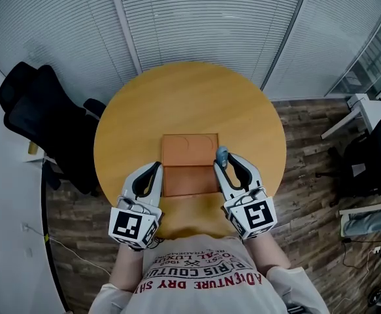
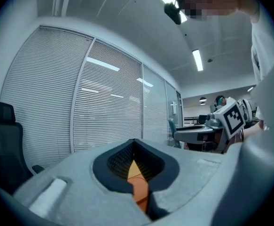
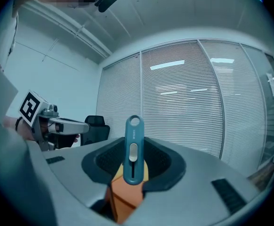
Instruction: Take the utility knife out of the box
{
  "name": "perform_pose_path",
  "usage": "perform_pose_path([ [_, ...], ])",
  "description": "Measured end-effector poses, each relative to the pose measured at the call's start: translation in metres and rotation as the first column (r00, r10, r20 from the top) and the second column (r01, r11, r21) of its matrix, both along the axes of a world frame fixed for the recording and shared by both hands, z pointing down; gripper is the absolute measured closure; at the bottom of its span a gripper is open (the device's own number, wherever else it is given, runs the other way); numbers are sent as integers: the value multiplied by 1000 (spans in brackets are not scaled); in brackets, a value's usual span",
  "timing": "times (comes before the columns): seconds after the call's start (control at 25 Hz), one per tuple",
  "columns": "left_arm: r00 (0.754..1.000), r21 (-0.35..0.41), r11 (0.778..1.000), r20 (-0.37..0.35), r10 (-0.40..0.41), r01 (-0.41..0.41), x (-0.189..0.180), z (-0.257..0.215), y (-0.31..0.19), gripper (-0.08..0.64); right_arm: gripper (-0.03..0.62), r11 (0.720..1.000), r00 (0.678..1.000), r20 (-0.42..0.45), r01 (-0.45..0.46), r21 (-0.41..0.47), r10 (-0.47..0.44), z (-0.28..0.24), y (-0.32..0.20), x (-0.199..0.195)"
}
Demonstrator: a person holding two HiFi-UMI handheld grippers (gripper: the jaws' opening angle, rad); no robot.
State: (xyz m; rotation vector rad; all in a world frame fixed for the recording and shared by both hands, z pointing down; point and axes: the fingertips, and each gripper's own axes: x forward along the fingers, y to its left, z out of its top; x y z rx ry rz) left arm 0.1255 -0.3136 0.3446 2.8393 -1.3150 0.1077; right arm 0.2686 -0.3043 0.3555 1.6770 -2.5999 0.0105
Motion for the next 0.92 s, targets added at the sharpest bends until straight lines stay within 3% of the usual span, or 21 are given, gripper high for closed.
perform_pose_path([
  [0.92, 1000, -44, 999, 6, 30, -30, 0, 14, -8, 565, 462, 999, 1000, -12, 7, -46, -7, 14, -9, -9],
])
